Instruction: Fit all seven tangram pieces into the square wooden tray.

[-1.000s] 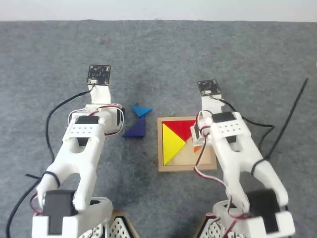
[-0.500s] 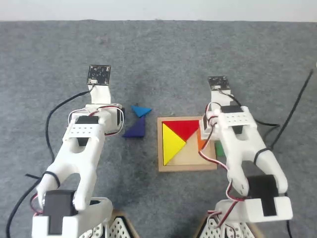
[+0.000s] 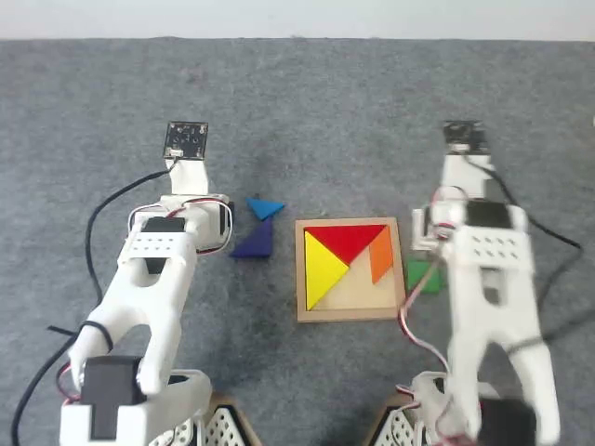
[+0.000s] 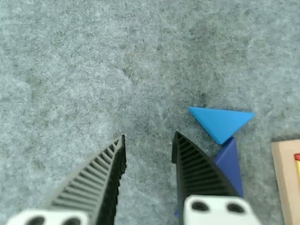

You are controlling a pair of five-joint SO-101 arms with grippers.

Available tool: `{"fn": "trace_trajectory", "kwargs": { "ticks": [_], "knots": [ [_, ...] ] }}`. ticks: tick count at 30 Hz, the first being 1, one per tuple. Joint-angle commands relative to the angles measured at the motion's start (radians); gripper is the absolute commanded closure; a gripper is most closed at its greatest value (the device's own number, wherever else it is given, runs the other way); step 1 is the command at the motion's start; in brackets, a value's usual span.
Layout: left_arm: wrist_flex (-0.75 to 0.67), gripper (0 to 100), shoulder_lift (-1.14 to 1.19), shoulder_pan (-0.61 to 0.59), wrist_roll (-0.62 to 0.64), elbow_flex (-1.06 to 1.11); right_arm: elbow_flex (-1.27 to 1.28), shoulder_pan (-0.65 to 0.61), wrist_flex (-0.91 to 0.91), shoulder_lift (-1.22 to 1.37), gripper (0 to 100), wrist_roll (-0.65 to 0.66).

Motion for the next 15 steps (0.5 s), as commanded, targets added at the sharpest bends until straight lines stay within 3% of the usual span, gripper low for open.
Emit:
{"fn": "trace_trajectory", "kwargs": {
  "ticks": [1, 5, 11, 15],
  "knots": [
    [-0.026, 84, -0.043, 0.006, -0.018, -0.01, -0.044, 0.101, 0.056, -0.081, 77.2, 0.048],
    [-0.026, 84, -0.043, 0.006, -0.018, -0.01, -0.043, 0.163, 0.05, 0.015, 77.2, 0.078],
    [-0.026, 84, -0.043, 0.006, -0.018, -0.01, -0.049, 0.16, -0.051, 0.2, 77.2, 0.072],
    [-0.026, 84, -0.044, 0.005, -0.018, -0.01, -0.061, 0.114, -0.122, 0.288, 77.2, -0.074]
  ]
}}
